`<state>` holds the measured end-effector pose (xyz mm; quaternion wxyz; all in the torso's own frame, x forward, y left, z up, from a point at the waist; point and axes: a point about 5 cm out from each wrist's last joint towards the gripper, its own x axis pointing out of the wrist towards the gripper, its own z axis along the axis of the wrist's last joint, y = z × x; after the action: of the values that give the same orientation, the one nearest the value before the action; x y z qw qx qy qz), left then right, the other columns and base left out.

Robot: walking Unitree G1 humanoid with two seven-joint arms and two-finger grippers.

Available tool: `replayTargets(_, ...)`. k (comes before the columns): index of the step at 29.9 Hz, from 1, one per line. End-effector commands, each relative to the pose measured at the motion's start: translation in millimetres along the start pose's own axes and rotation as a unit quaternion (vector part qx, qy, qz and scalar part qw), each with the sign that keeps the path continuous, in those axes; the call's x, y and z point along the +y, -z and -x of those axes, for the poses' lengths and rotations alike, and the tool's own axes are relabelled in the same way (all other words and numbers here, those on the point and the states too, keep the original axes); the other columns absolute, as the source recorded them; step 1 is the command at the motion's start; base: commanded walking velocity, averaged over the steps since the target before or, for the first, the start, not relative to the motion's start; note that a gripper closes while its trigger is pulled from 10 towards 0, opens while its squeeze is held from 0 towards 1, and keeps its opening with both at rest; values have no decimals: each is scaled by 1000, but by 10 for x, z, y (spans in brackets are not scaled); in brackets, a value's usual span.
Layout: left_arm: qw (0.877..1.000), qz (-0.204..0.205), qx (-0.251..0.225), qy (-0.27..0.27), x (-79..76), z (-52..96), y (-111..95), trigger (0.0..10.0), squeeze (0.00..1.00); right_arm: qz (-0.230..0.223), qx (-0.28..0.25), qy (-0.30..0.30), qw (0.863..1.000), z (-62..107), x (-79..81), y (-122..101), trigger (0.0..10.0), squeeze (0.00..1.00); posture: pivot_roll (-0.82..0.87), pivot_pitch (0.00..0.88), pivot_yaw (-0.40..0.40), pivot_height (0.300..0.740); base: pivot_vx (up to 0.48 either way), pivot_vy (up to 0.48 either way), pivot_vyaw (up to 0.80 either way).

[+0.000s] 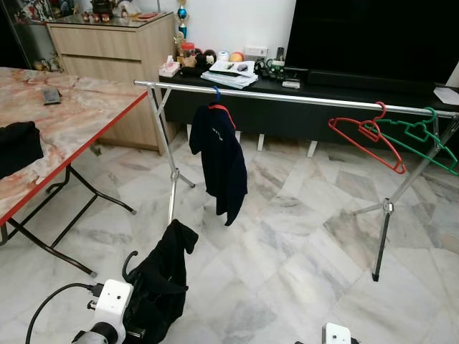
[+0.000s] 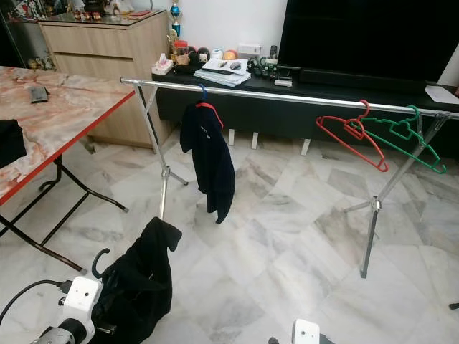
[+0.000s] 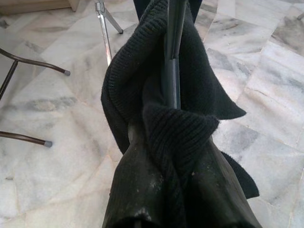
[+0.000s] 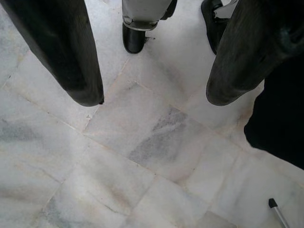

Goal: Hang hanger

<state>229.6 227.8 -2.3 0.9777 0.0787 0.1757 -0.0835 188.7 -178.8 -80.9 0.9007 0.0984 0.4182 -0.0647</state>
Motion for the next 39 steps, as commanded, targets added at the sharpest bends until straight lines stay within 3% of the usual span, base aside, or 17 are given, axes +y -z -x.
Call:
replayTargets(1, 1000, 3, -13, 4, -10, -28, -65, 10000, 0, -4, 0, 4, 1000, 1, -3, 3, 10000, 0, -80, 0, 5, 740, 0, 0, 0)
replayTargets(24, 1000, 3, -26, 6, -36, -44, -142, 10000, 0, -4, 4, 0, 1000, -21, 89, -26, 10000, 0, 29, 17, 1, 740, 0, 0, 0)
replayTargets(34, 1000, 0, -23, 9, -52, -20, -136, 10000, 0, 1, 17, -5, 1000, -20, 198, 32, 10000, 0, 41, 12, -3, 740, 240, 0, -800)
replayTargets(39, 1000, -1, -21, 11, -55, -14, -125, 10000, 0, 0, 16, -2, 1000, -18, 163, 26, 10000, 0, 44, 3, -1, 740, 316, 0, -115)
